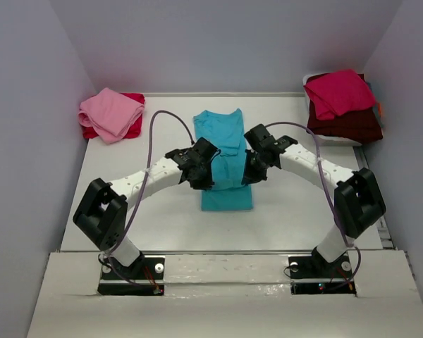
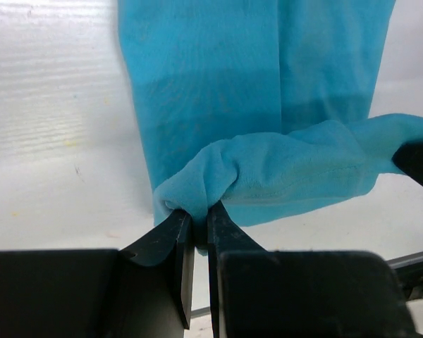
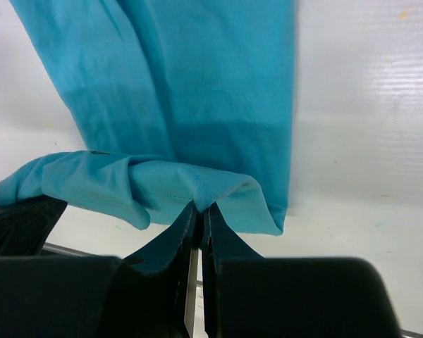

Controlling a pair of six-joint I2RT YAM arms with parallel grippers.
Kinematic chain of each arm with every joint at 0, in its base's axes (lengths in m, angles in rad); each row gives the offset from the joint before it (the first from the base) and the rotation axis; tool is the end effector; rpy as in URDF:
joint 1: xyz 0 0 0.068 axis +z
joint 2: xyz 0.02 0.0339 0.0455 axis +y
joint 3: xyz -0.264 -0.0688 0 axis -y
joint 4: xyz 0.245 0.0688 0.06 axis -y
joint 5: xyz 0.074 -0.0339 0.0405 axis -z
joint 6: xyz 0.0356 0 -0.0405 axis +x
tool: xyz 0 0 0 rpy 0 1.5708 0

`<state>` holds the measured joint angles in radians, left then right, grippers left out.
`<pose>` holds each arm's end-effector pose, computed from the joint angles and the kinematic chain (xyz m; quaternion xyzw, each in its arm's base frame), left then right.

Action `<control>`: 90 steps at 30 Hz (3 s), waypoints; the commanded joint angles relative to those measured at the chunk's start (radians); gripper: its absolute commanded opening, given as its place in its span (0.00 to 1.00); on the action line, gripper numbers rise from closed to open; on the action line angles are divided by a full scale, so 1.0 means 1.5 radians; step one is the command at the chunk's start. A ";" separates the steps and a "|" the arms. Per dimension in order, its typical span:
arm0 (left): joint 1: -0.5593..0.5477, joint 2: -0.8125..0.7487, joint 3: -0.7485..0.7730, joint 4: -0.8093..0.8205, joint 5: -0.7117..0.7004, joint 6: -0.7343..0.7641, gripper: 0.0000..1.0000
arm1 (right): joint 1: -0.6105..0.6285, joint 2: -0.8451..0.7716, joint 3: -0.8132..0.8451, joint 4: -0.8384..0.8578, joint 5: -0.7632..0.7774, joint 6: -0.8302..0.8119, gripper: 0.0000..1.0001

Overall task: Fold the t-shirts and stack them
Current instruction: Fold the folded rectangular tshirt in 1/3 of the way

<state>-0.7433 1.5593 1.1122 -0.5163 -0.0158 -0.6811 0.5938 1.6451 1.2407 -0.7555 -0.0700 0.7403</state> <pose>0.2407 -0.2204 0.2357 0.0273 0.9538 -0.1897 0.2313 0.2739 0.1879 0.2351 0.0645 0.9763 0.1530 0.1390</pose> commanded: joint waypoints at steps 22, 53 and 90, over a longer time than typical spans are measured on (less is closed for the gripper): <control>0.076 0.157 0.190 -0.002 0.001 0.091 0.11 | -0.070 0.125 0.145 -0.011 0.024 -0.060 0.07; 0.101 0.264 0.286 -0.021 0.002 0.111 0.10 | -0.107 0.249 0.269 -0.032 0.005 -0.108 0.07; 0.119 0.278 0.301 -0.023 -0.030 0.100 0.82 | -0.114 0.319 0.386 -0.079 0.015 -0.158 0.66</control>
<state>-0.5690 2.0136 1.5150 -0.5350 -0.0235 -0.5323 0.4313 2.1223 1.7741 -0.8543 -0.0727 0.5186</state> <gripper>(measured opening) 0.822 0.649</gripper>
